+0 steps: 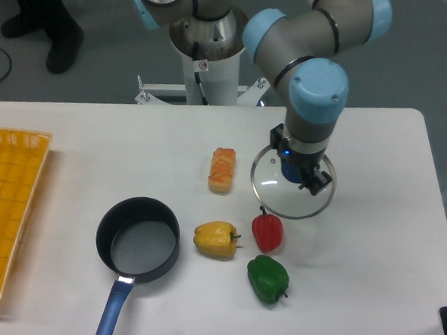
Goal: Open the lid
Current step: 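Carry the held glass lid away from the saucepan, beside the red pepper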
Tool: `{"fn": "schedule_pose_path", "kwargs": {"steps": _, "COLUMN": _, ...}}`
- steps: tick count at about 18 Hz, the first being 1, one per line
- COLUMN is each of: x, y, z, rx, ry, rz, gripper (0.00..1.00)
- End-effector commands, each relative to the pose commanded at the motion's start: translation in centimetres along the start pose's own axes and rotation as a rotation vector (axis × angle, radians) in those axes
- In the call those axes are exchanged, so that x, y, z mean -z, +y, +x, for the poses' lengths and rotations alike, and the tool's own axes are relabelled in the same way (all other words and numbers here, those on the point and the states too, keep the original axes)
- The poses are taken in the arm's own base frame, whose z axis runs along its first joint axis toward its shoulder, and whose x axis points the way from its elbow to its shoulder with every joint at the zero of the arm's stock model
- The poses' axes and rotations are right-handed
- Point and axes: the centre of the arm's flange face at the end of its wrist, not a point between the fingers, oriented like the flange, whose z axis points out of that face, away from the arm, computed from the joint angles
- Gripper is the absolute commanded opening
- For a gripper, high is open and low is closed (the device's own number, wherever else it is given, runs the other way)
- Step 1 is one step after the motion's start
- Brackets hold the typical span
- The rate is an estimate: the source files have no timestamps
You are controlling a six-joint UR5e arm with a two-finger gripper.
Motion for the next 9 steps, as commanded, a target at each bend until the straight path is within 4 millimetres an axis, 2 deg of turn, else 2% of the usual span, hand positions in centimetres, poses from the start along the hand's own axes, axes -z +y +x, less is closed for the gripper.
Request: {"fn": "schedule_pose_path", "kwargs": {"steps": 9, "x": -0.27, "y": 0.41, "z": -0.42, "rx": -0.012, "ry": -0.001, "rz": 0.002, "gripper": 0.56}}
